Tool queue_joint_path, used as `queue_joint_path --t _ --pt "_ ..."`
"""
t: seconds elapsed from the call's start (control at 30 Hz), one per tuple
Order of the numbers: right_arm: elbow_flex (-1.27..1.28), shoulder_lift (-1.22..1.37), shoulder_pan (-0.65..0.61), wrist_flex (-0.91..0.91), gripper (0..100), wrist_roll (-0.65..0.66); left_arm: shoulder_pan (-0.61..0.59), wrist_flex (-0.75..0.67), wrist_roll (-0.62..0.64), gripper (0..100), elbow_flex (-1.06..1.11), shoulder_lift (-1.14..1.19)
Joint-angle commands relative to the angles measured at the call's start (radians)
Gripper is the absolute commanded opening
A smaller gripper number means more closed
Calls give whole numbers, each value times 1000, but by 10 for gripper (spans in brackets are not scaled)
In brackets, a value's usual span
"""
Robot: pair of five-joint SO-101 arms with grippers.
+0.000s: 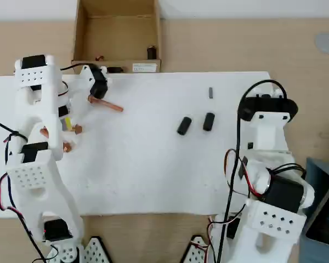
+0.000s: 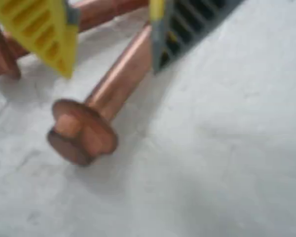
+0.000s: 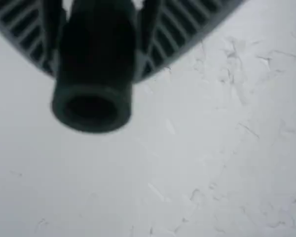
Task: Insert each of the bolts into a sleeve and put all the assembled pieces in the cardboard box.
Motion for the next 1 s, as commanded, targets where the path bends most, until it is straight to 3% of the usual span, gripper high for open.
queue_joint_path --t 0.0,0.37,0.97 --pt "2 -12 5 -23 10 0 17 8 -14 176 -41 -4" --pt "2 -12 5 -23 10 0 23 2 -15 178 -54 94" --pt "2 -12 5 -23 10 0 23 -51 -8 2 -52 145"
